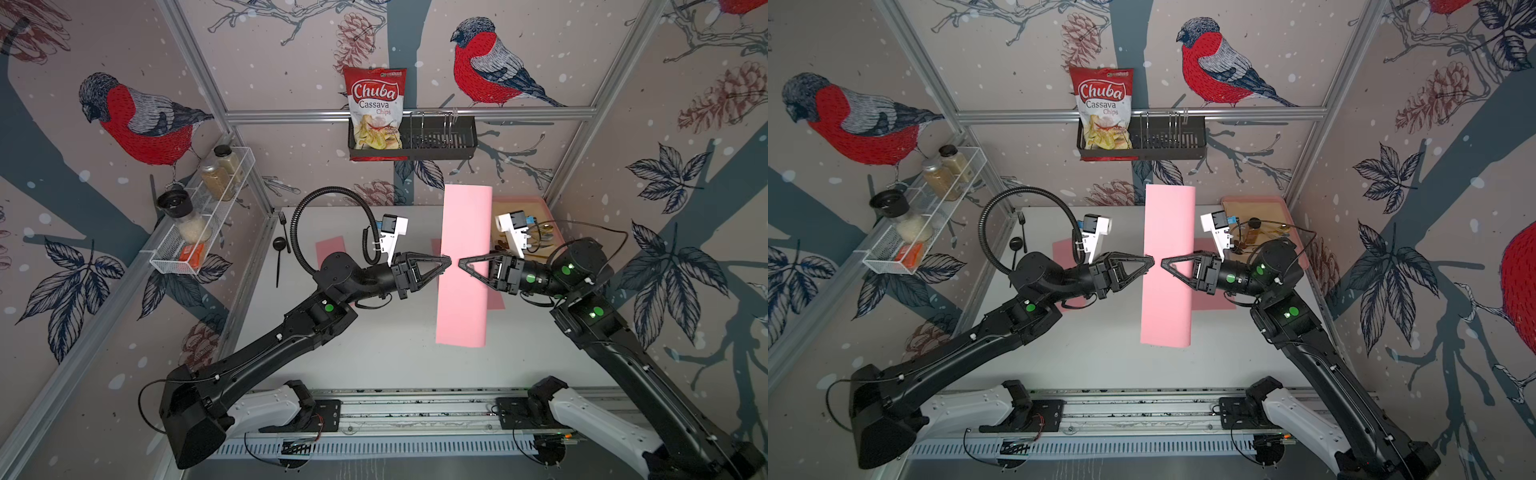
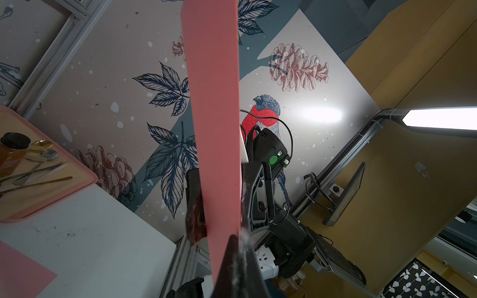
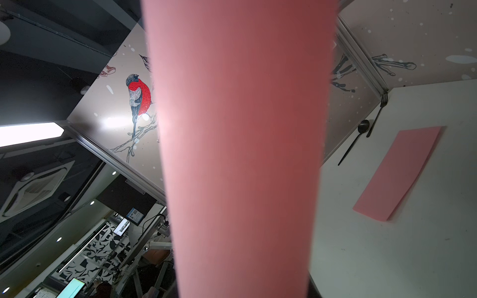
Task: Fold the rectangular paper in half along the long edge
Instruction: Fold the paper.
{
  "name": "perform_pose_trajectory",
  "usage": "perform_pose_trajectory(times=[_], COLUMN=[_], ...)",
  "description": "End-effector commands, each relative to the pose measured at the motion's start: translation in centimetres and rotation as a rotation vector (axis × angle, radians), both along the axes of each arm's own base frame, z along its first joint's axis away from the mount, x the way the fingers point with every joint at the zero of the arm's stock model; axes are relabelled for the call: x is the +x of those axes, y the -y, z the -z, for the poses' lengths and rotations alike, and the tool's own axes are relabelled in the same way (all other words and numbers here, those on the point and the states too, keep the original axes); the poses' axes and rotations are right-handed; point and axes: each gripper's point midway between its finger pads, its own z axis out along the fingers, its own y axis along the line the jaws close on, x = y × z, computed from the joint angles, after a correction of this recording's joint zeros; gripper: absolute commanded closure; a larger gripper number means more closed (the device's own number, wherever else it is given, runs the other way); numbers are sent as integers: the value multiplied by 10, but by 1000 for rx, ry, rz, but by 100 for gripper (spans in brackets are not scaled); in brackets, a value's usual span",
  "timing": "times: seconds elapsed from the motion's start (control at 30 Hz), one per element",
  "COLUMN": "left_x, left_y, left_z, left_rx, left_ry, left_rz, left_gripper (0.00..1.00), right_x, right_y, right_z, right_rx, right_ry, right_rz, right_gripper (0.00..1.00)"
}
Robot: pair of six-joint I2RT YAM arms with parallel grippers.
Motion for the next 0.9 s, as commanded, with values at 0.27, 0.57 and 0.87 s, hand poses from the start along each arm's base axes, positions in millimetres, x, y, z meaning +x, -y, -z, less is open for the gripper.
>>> perform_pose_trajectory(times=[0.27,0.57,0.87], left_x=[-1,-2,-1], left_y=[0,0,0], left_z=[-5,-6,-6], left_rx=[-40,-44,-39], left_ry=[17,20,17], left_rz=[11,17,11], left_gripper=[84,91,78], right_x=[0,0,1], right_y=[2,2,3], right_z=[-7,-10,-7], right_rx=[32,43,32], right_ry=[31,34,32], right_rz=[18,17,27], right_gripper=[61,61,63])
